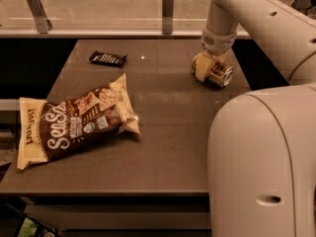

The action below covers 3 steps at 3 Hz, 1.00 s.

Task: Place orange can upright

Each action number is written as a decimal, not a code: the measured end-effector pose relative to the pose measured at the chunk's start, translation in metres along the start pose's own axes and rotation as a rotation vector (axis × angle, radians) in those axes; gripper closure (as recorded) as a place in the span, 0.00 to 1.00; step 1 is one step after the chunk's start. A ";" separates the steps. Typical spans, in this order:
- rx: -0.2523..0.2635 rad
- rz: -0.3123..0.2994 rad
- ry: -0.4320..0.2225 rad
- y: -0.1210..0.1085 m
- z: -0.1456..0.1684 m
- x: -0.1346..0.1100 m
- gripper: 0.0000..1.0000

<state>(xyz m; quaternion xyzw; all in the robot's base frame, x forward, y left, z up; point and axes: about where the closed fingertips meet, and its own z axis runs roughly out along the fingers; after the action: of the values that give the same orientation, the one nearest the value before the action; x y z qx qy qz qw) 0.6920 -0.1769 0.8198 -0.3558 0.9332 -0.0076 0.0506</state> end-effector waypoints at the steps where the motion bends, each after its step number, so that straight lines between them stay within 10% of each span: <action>1: 0.001 -0.001 -0.003 -0.001 0.002 -0.002 0.87; 3: 0.002 -0.001 -0.006 -0.001 0.001 -0.003 1.00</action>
Offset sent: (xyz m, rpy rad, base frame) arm 0.0020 0.0009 -0.0020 0.0012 -0.0035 0.0007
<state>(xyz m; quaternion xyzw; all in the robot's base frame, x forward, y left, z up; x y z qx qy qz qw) 0.6951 -0.1757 0.8186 -0.3561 0.9328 -0.0077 0.0538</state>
